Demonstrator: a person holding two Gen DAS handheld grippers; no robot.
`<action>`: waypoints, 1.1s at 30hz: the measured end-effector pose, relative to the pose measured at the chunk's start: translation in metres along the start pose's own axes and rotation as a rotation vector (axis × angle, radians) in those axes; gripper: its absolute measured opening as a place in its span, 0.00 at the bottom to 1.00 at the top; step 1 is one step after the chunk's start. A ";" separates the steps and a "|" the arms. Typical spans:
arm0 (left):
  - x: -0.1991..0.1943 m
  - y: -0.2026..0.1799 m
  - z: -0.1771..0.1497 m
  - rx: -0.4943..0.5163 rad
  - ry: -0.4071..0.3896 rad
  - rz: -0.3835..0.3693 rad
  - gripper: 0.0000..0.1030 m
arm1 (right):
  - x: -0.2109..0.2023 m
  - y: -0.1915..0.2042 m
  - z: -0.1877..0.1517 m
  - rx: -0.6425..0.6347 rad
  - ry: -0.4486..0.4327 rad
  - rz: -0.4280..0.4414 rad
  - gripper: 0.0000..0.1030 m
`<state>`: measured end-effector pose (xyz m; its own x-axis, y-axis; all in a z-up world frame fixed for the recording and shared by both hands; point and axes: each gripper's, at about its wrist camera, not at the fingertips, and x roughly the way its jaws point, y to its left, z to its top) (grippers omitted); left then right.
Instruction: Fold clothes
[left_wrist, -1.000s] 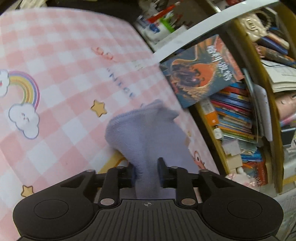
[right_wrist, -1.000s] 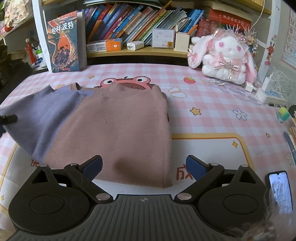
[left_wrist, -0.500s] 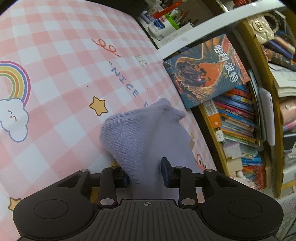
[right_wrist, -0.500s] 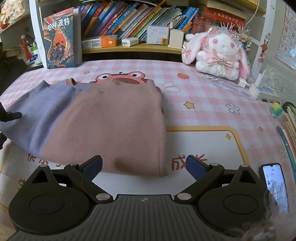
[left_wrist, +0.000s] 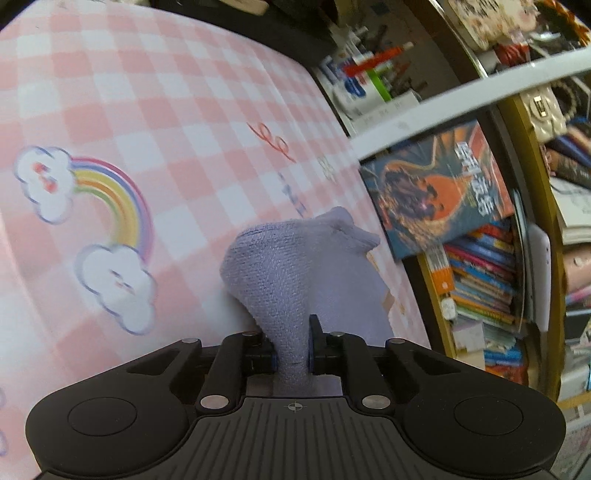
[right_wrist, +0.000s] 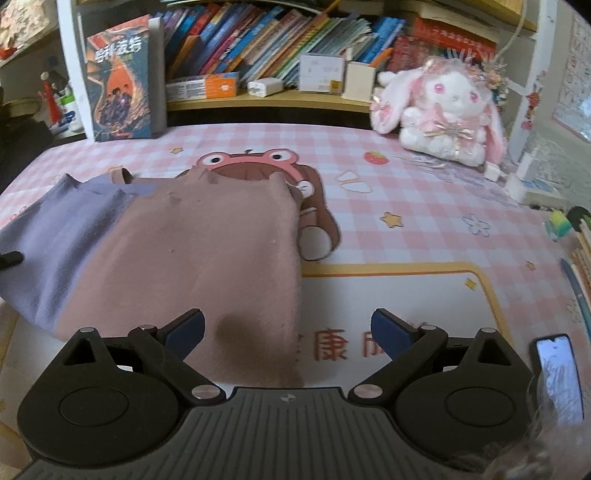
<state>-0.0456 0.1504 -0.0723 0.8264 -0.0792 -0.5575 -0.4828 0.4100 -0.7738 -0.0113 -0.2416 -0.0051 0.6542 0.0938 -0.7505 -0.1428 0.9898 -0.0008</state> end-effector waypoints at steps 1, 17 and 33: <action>-0.002 0.002 0.001 -0.001 -0.007 0.004 0.12 | 0.002 0.002 0.001 -0.006 0.004 0.008 0.94; -0.041 -0.067 -0.022 0.233 -0.137 -0.014 0.11 | 0.030 -0.011 -0.003 -0.064 0.103 0.237 0.37; -0.048 -0.203 -0.171 0.912 -0.021 -0.023 0.22 | 0.037 -0.047 -0.003 -0.096 0.118 0.463 0.34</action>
<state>-0.0369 -0.0848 0.0605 0.8426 -0.0832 -0.5321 -0.0574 0.9685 -0.2422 0.0167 -0.2851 -0.0347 0.4184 0.5033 -0.7561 -0.4701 0.8323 0.2938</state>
